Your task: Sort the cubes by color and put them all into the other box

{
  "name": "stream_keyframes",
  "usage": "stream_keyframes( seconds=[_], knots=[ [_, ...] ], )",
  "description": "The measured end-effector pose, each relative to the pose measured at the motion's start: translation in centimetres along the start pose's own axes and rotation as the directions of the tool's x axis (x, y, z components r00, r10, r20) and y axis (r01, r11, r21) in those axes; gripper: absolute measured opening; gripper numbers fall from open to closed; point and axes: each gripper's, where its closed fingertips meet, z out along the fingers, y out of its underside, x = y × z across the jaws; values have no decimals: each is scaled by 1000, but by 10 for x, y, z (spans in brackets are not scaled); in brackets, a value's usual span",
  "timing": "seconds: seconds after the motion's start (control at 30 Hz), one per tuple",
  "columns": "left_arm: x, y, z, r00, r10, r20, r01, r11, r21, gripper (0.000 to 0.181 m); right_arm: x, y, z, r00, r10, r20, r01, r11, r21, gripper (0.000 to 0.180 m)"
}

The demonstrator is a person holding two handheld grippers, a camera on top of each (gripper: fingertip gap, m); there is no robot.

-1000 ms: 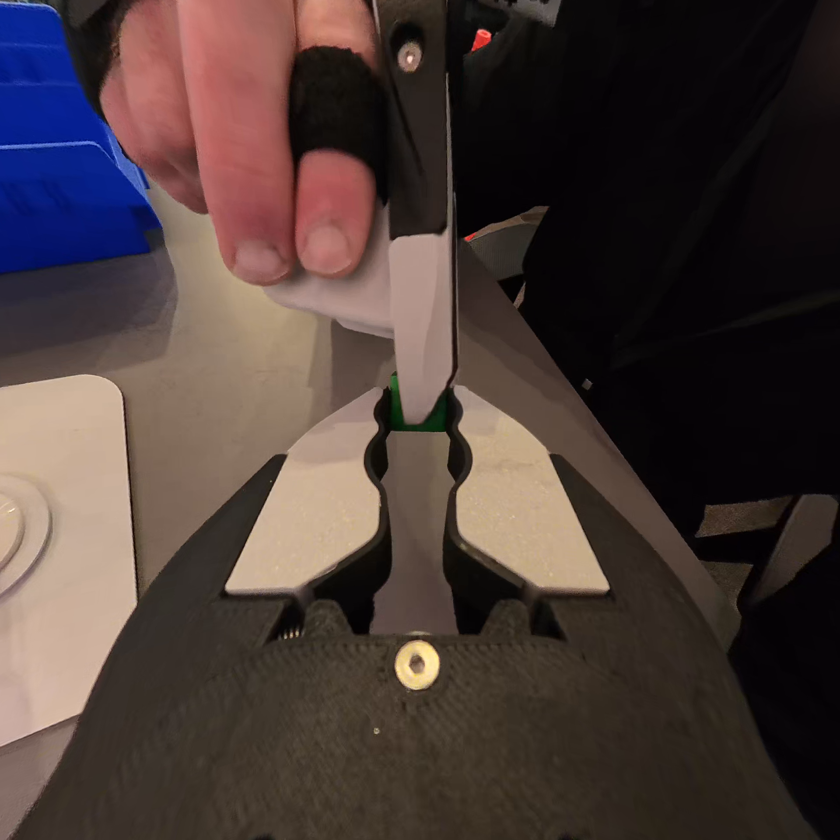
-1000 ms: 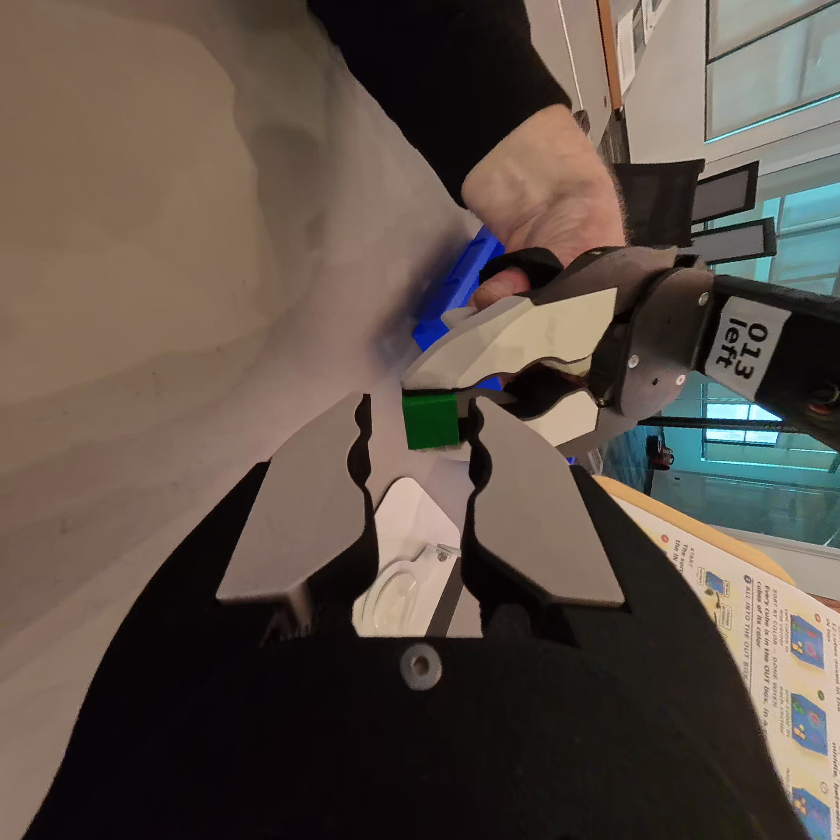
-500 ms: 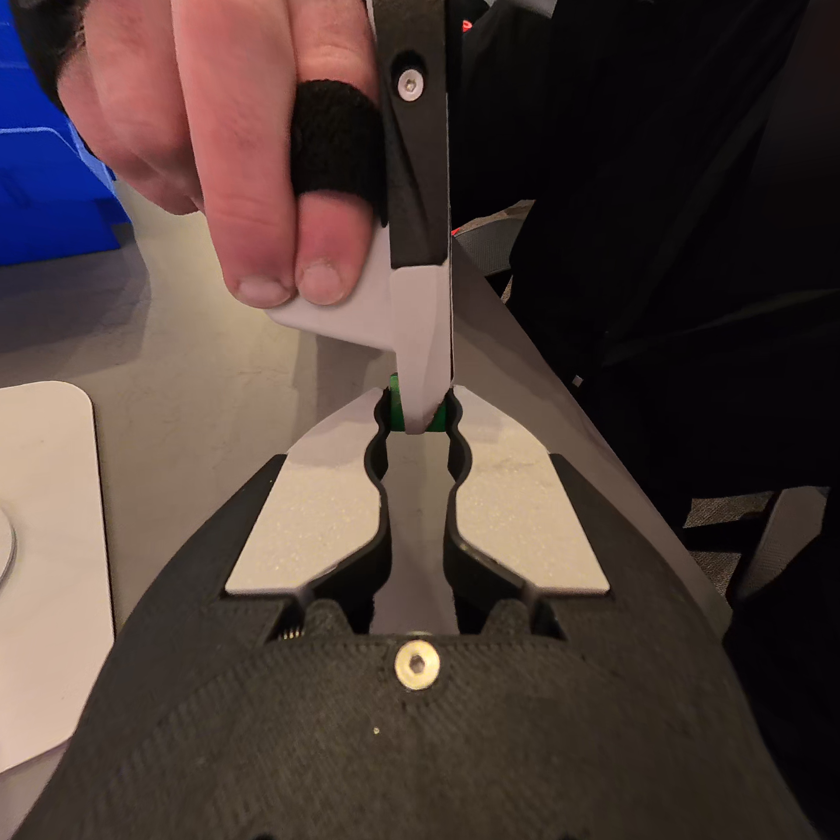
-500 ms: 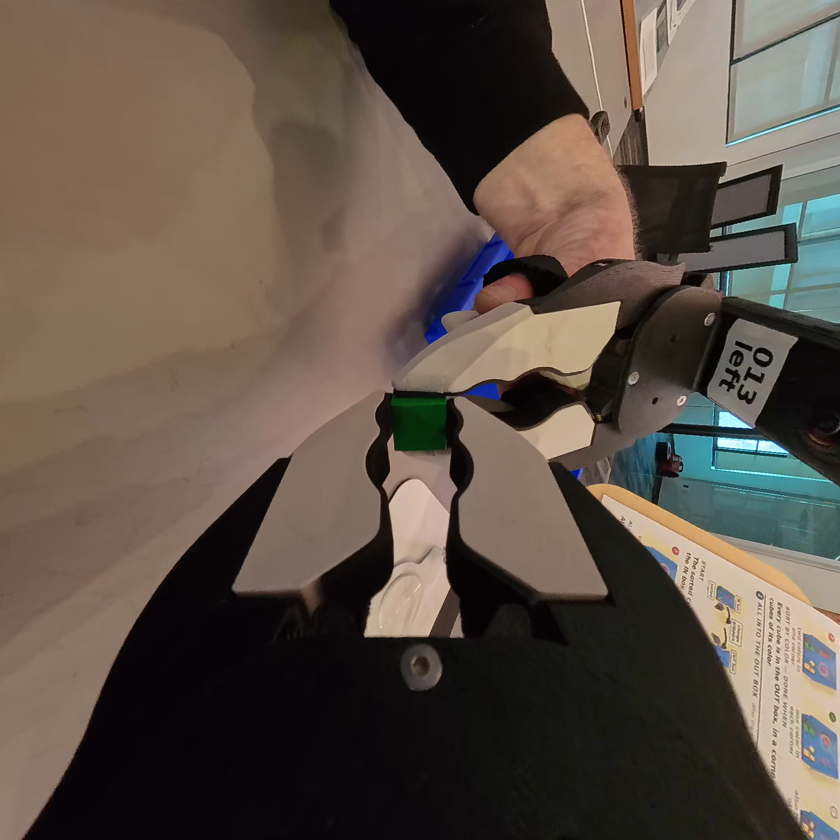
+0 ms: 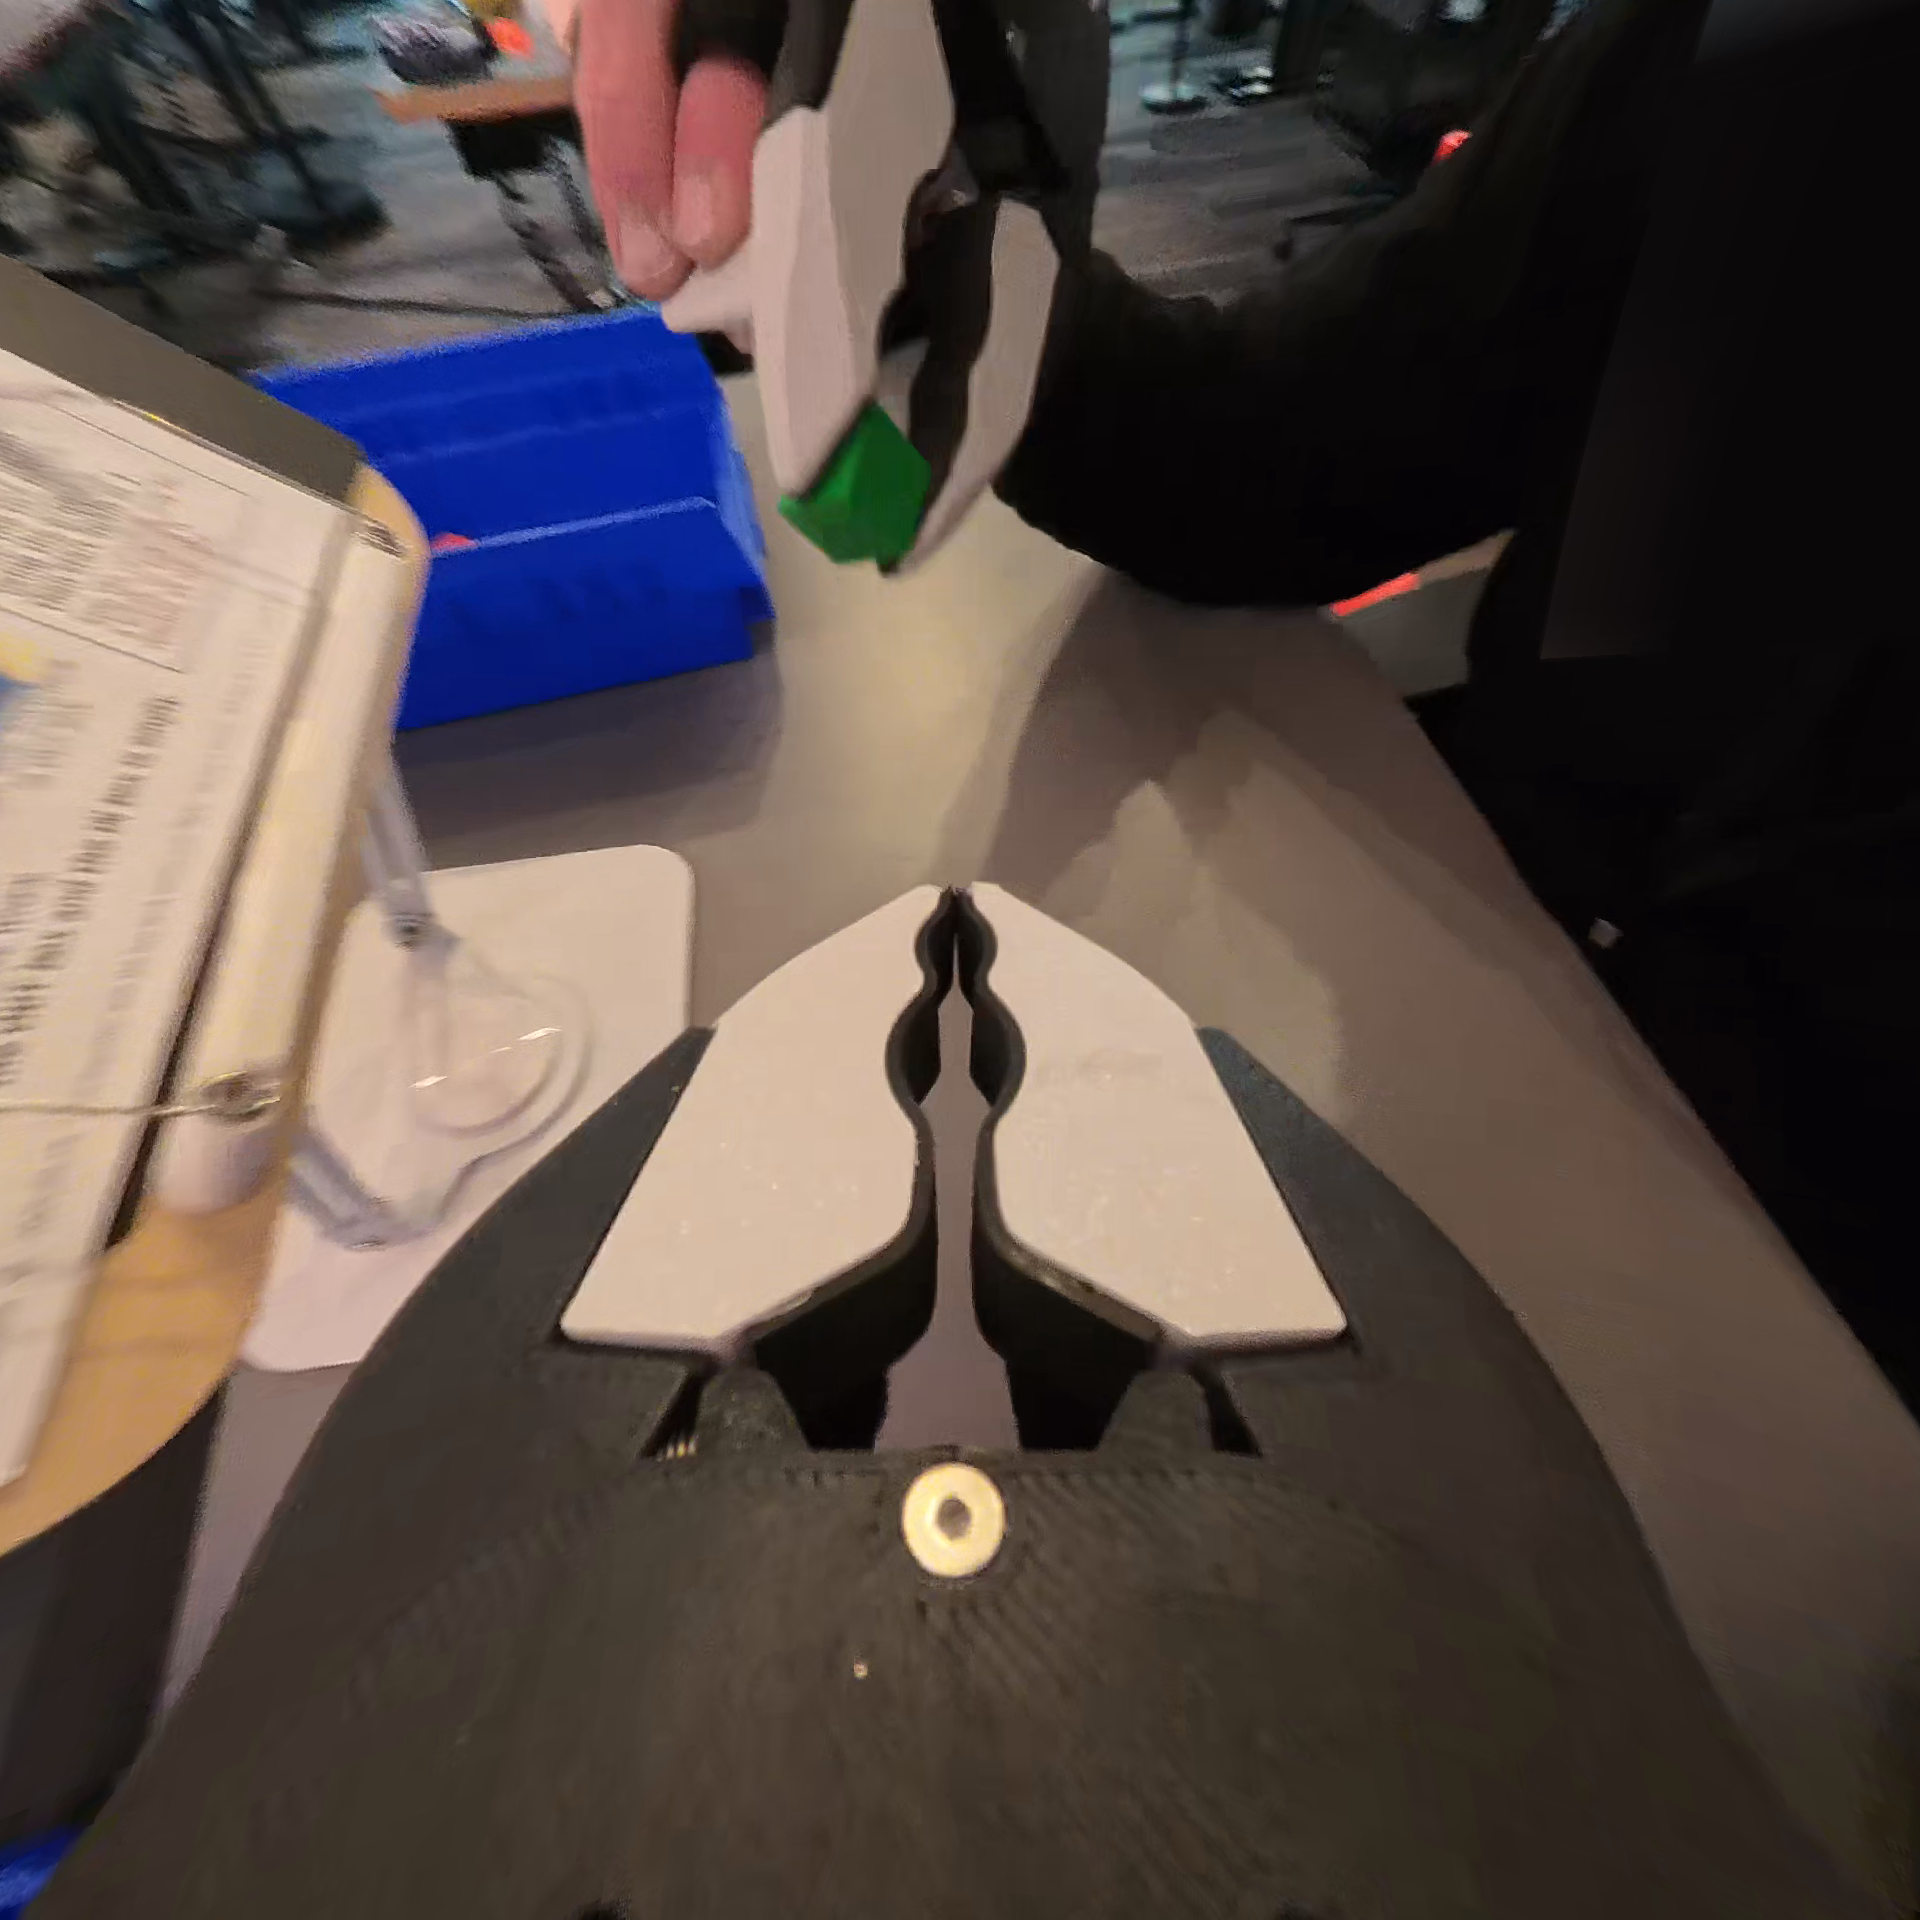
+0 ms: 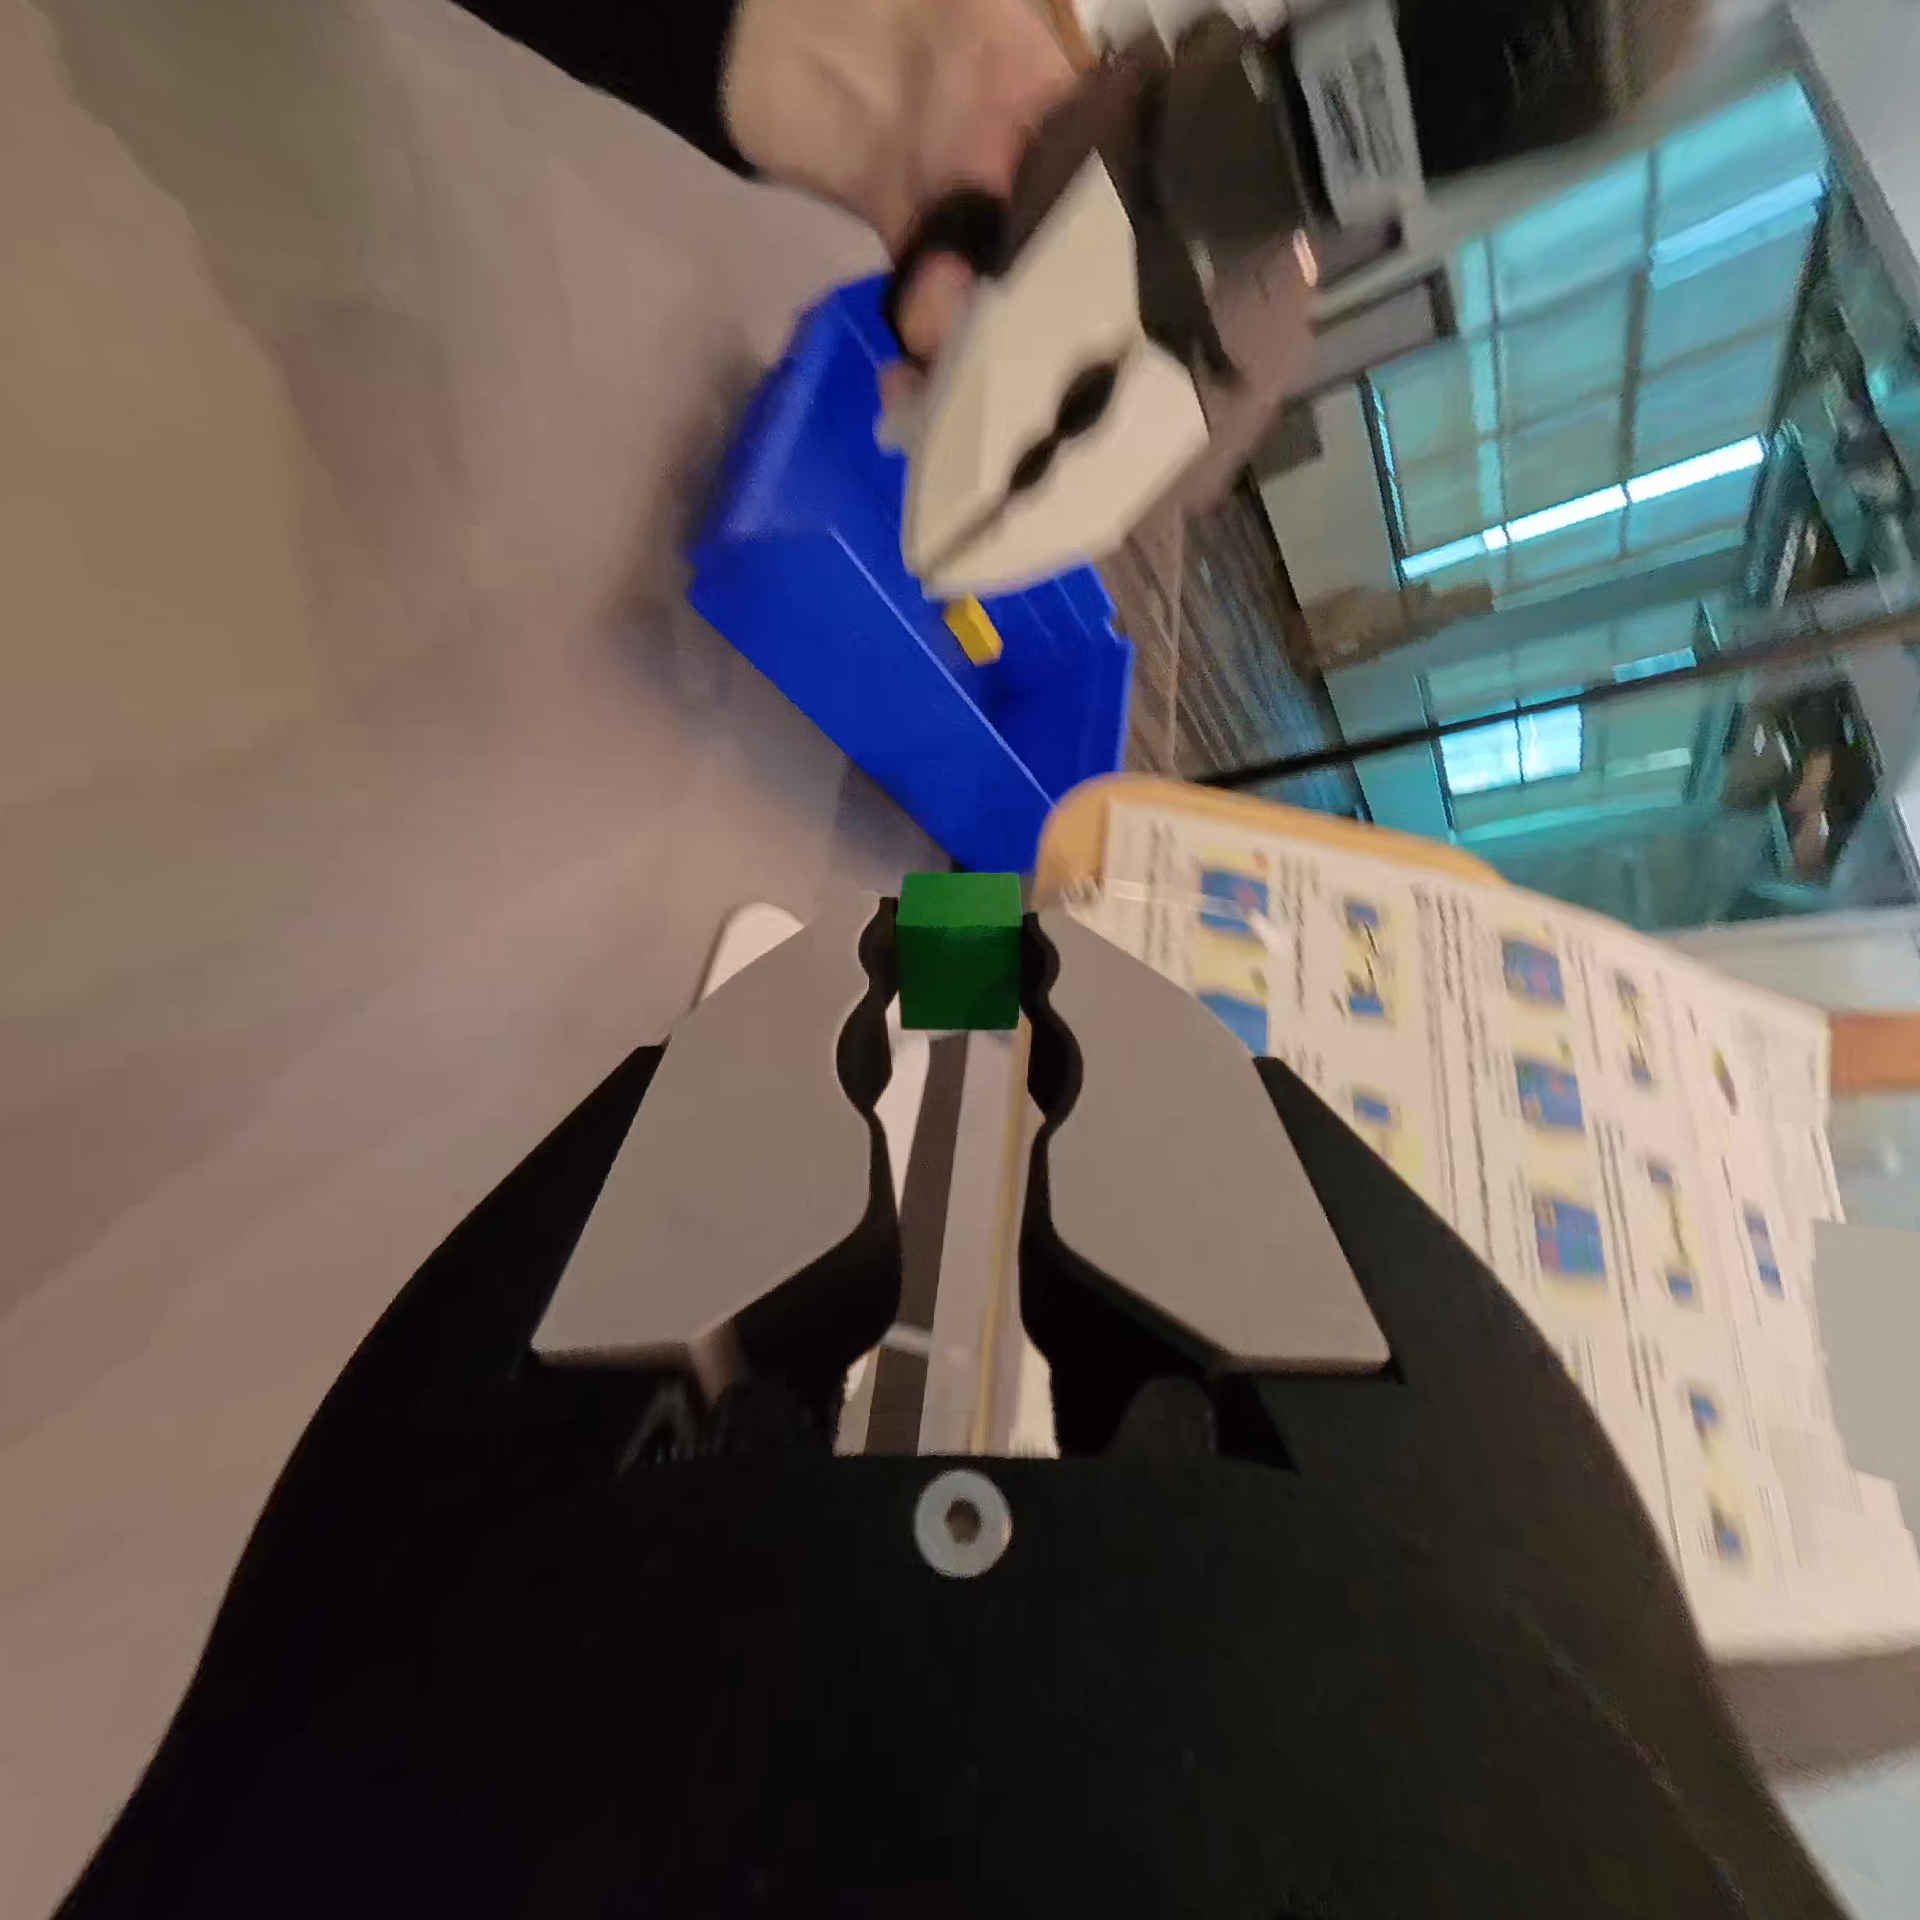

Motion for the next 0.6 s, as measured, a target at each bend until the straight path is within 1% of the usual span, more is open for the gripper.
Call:
stream_keyframes(
  seconds=[0.1, 0.17, 0.23, 0.3, 0.33, 0.4, 0.47, 0.6],
  knots=[
    [-15, -12, -22, 990, 40, 133, -47, 997, 54, 0, 25, 52, -33, 988, 108, -112, -119, 989, -91, 22],
    [-21, -16, -33, 974, 77, 211, -91, 994, 57, 0, 38, 86, -55, 961, 205, -186, -228, 967, -111, 22],
    [-30, -19, -41, 952, 85, 295, -105, 993, 54, 0, 45, 118, -75, 920, 303, -249, -338, 935, -110, 22],
    [-39, -24, -46, 923, 89, 374, -123, 990, 67, 0, 49, 152, -91, 852, 420, -312, -470, 877, -104, 22],
    [-43, -24, -46, 913, 88, 399, -122, 991, 59, 0, 49, 171, -96, 812, 473, -343, -534, 838, -108, 22],
    [-50, -24, -43, 885, 99, 455, -134, 990, 45, 0, 40, 204, -101, 726, 585, -362, -655, 749, -102, 22],
    [-55, -24, -38, 868, 93, 487, -126, 991, 36, 0, 27, 239, -104, 641, 664, -386, -748, 652, -121, 22],
    [-61, -22, -27, 836, 114, 537, -130, 991, -8, 0, -12, 295, -109, 448, 791, -417, -894, 400, -203, 23]
  ],
)
